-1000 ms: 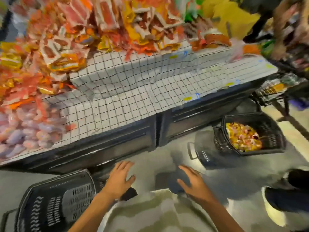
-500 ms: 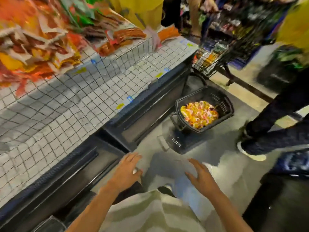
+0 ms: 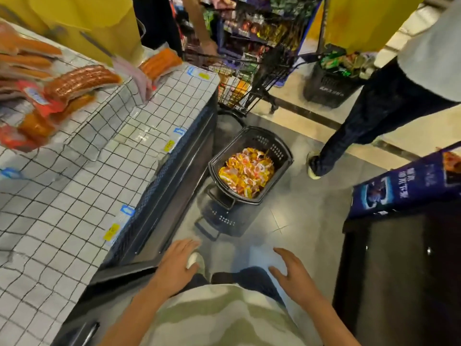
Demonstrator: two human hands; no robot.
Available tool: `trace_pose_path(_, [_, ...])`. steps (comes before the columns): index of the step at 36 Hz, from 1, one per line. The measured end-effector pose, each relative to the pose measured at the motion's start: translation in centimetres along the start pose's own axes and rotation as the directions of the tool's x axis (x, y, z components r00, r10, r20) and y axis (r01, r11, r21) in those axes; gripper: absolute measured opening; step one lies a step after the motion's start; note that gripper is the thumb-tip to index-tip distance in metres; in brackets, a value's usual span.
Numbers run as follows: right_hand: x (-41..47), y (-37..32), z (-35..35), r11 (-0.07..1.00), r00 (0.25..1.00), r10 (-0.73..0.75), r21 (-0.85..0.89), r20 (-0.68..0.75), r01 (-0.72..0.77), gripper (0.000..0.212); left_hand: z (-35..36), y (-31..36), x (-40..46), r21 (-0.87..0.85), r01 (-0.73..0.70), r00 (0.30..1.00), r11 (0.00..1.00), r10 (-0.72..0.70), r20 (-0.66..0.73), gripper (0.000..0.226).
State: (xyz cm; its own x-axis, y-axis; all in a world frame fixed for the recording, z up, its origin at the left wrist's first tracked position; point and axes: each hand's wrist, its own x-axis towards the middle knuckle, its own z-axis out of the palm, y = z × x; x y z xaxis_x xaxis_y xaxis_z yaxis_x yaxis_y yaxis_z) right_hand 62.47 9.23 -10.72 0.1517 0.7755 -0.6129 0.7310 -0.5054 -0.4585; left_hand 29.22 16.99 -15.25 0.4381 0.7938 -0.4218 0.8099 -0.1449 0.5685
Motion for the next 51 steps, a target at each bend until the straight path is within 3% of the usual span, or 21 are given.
trace_pose_path(6, [3.1, -1.2, -1.2, 0.998, 0.998, 0.041, 0.049, -0.054, -0.038, 0.053, -1.9, -1.9, 5.5, 0.068, -0.033, 0.993, 0.997, 0.025, 0.117, 0.060])
trace_pose_path(12, [8.6, -0.1, -3.2, 0.996, 0.998, 0.065, 0.064, 0.002, -0.065, 0.053, -3.2, -2.0, 11.1, 0.082, 0.015, 0.975, 0.996, -0.033, 0.218, 0.060])
trace_pose_path(26, [28.5, 3.3, -9.8, 0.994, 0.984, 0.072, 0.067, 0.163, -0.084, 0.054, -1.3, 4.2, 28.9, 0.071, 0.203, 0.947, 0.977, -0.214, 0.241, 0.053])
trace_pose_path(30, [34.6, 4.8, -9.7, 0.997, 0.976, 0.072, 0.011, 0.207, -0.076, 0.055, 0.8, 5.4, 35.0, 0.060, 0.224, 0.942, 0.973, -0.232, 0.242, 0.046])
trace_pose_path(34, [40.5, 5.9, -8.0, 0.997, 0.972, 0.074, -0.025, 0.225, -0.070, 0.057, 3.4, 4.8, 40.8, 0.061, 0.218, 0.933, 0.974, -0.226, 0.281, 0.057])
trace_pose_path(39, [47.8, 6.3, -3.7, 0.972, 0.957, 0.148, 0.143, 0.249, -0.187, 0.054, 7.1, 0.6, 47.1, 0.059, 0.176, 0.931, 0.983, -0.185, 0.313, 0.058])
trace_pose_path(42, [52.0, 7.2, 0.2, 0.905, 0.941, 0.217, 0.307, 0.259, -0.293, 0.056, 8.8, -2.3, 50.6, 0.087, 0.169, 0.932, 0.982, -0.188, 0.309, 0.056])
trace_pose_path(46, [57.3, 8.0, 5.7, 0.651, 0.880, 0.370, 0.593, 0.298, -0.474, 0.024, 11.0, -5.9, 54.3, 0.148, 0.141, 0.943, 0.979, -0.178, 0.282, 0.053])
trace_pose_path(51, [63.2, 9.0, 10.9, 0.462, 0.834, 0.470, 0.726, 0.288, -0.510, 0.054, 13.3, -9.4, 57.3, 0.167, 0.067, 0.935, 0.984, -0.121, 0.334, 0.052])
